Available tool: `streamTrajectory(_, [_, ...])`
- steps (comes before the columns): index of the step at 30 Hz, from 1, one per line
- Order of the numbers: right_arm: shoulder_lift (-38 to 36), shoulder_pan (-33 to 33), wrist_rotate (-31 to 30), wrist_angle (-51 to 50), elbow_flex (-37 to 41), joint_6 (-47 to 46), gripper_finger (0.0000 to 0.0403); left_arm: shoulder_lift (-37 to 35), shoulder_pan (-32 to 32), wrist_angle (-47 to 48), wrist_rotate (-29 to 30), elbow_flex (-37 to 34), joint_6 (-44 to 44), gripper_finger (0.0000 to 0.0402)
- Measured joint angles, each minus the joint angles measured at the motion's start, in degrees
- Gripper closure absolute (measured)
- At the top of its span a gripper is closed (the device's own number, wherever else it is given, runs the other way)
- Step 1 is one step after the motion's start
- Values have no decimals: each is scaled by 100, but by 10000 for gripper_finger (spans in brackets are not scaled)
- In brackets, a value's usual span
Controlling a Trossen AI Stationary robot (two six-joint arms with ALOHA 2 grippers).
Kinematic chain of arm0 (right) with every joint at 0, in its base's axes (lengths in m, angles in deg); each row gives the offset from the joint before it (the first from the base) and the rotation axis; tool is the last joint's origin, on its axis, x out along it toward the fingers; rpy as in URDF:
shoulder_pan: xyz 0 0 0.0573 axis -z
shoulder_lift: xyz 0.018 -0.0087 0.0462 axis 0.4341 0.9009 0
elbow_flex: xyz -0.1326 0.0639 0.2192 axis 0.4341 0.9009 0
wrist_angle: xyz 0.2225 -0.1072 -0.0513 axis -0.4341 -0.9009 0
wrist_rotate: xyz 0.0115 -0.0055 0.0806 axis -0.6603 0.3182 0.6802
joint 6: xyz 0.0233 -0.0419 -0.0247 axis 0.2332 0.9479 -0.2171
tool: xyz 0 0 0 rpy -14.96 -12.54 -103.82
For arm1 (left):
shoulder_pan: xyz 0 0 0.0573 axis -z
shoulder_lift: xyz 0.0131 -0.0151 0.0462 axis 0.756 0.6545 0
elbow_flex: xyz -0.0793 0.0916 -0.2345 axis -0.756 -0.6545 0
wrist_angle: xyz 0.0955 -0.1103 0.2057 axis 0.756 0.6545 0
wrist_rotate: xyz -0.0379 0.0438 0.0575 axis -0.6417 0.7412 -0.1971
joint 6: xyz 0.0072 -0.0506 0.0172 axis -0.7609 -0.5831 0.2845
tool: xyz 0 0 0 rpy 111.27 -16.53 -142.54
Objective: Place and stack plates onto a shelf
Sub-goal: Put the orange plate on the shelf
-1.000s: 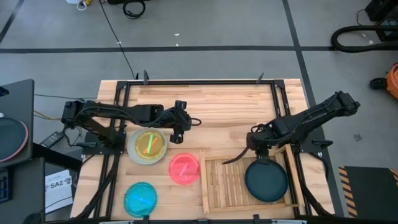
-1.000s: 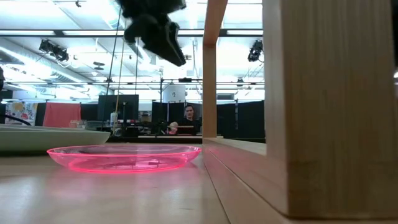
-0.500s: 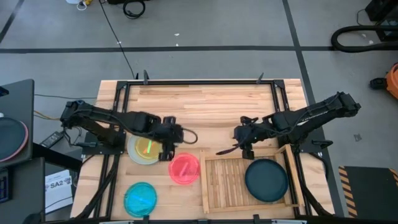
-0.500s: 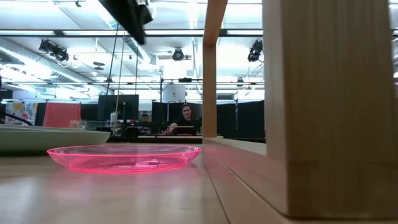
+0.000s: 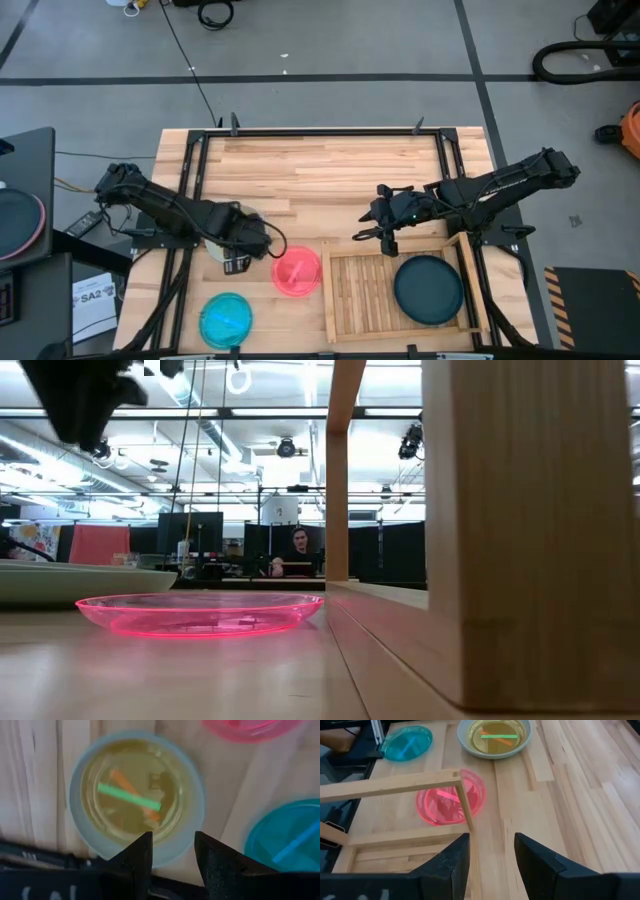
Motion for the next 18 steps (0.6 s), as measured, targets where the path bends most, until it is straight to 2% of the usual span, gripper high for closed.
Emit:
streamTrajectory(7, [0,0,2,16,0,63,243,-2,-170,-60,-204,-985,-264,249])
streamTrajectory(18, [0,0,-4,17,0,192,243,-2,-1381,-386,-184,-2416,-408,249])
